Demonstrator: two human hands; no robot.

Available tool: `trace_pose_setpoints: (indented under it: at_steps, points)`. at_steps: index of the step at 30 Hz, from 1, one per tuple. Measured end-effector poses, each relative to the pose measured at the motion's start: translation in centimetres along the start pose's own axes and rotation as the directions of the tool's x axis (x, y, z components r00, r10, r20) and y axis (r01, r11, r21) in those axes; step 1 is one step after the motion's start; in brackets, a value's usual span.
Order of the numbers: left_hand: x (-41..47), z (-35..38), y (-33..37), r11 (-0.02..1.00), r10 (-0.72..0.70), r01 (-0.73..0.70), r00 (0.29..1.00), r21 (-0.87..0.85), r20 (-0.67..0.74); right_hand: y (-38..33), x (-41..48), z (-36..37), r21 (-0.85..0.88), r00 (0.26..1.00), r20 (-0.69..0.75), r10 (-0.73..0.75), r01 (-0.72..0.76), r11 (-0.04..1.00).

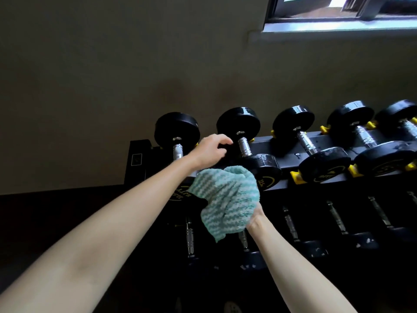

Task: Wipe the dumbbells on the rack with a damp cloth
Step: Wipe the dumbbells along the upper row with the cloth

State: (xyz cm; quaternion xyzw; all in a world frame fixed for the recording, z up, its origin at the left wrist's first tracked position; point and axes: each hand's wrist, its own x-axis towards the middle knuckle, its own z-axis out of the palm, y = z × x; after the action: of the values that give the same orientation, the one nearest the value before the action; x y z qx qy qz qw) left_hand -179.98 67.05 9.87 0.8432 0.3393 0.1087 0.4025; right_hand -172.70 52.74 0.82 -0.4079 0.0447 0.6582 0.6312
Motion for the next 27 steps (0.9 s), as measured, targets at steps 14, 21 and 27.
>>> trace_pose_setpoints:
  at_steps: [14,21,27]
  points:
    - [-3.1,-3.5,-13.0,0.771,-0.610,0.618,0.648,-0.154,-0.457,2.7,7.0,0.5,-0.047,0.985,-0.173,-0.020,0.012,0.999]
    - [-4.0,-4.6,-15.7,0.708,-0.702,0.587,0.644,-0.393,-0.303,5.8,10.2,1.9,0.090,0.981,-0.194,-0.015,0.033,0.995]
    - [-4.8,-5.2,-16.4,0.674,-0.696,0.520,0.685,-0.525,-0.215,6.1,10.2,4.2,0.097,0.987,-0.162,0.003,0.012,0.995]
